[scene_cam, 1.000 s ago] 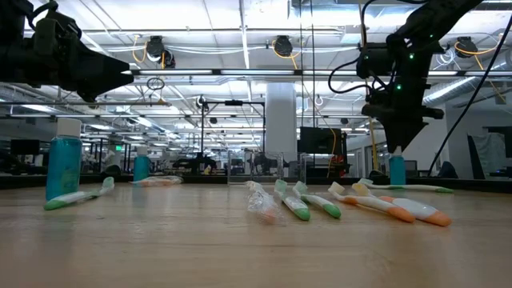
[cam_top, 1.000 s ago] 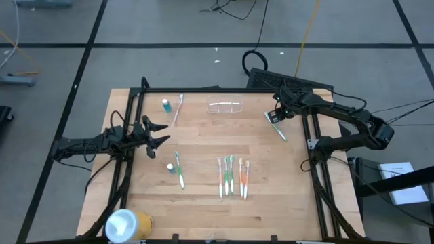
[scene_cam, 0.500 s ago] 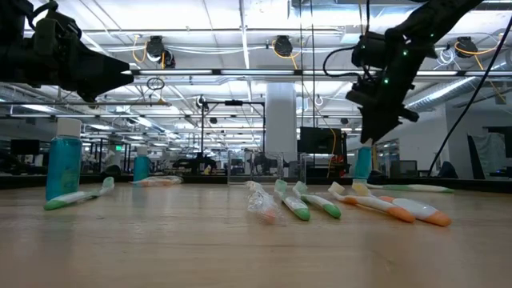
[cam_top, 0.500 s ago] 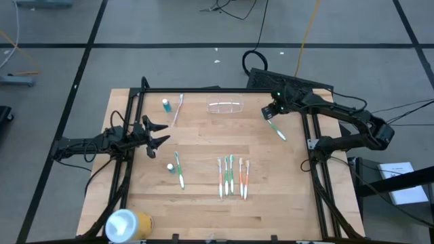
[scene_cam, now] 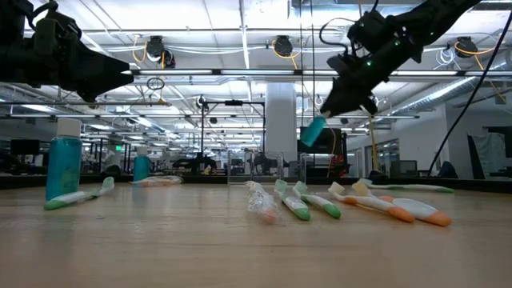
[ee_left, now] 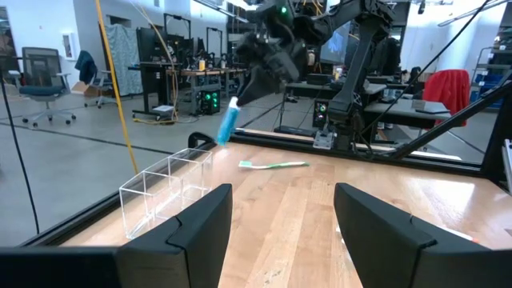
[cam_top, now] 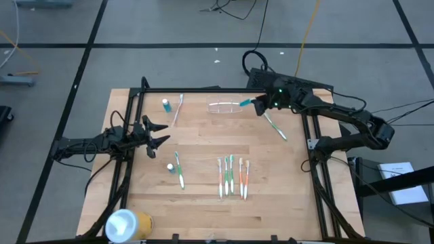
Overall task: Pick & Place toothbrushing station
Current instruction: Put the blue mouthwash into the transparent organizer
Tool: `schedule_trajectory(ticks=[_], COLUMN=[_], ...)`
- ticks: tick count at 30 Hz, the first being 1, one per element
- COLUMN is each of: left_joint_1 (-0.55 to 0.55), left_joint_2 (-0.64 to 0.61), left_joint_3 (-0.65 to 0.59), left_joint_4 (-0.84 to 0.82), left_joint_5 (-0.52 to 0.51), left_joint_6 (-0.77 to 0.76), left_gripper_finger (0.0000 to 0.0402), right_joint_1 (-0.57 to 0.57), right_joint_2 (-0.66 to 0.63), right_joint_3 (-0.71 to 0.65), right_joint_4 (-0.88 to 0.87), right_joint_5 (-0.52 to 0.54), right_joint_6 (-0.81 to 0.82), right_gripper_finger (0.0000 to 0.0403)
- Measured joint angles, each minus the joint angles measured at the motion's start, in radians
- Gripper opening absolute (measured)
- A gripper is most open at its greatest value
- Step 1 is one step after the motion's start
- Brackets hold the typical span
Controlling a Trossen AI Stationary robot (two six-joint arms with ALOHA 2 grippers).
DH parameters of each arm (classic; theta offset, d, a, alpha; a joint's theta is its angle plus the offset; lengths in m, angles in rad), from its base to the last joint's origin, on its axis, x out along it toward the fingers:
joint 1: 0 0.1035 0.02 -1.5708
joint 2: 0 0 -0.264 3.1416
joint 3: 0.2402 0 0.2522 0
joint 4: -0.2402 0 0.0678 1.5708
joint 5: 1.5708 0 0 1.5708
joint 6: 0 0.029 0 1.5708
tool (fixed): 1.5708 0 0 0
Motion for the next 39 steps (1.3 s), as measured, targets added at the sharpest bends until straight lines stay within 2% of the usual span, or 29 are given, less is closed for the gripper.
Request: schedule_trajectory(ticks=[6, 11, 21, 27, 33, 39], left_joint_1=[0.0, 0.0, 0.0, 0.0, 0.0, 0.0], left_joint_2=[0.0, 0.0, 0.0, 0.0, 0.0, 0.0], left_joint_3=[0.0, 0.0, 0.0, 0.0, 0.0, 0.0], left_joint_4=[0.0, 0.0, 0.0, 0.0, 0.0, 0.0], left_joint_5=[0.0, 0.0, 0.0, 0.0, 0.0, 0.0], left_joint_6=[0.0, 0.0, 0.0, 0.0, 0.0, 0.0], left_gripper_finger=[0.0228, 0.0228, 0.0228, 0.0228, 0.0228, 0.0228], right_joint_1=[0.02, 0.041, 0.085, 0.084, 0.081, 0.075], right_joint_2=[0.015, 0.081, 0.354, 0.507, 0.616, 0.661], right_joint_3=[0.104, 0.264, 0.641, 0.818, 0.921, 0.925], right_joint_4=[-0.009, -0.128, -0.375, -0.494, -0.596, -0.63], right_joint_5=[-0.032, -0.032, -0.03, -0.026, -0.024, -0.01], right_joint_6=[-0.006, -0.045, -0.146, -0.19, -0.219, -0.224], right_gripper_finger=[0.0092, 0.0092, 0.0092, 0.0091, 0.0091, 0.0091])
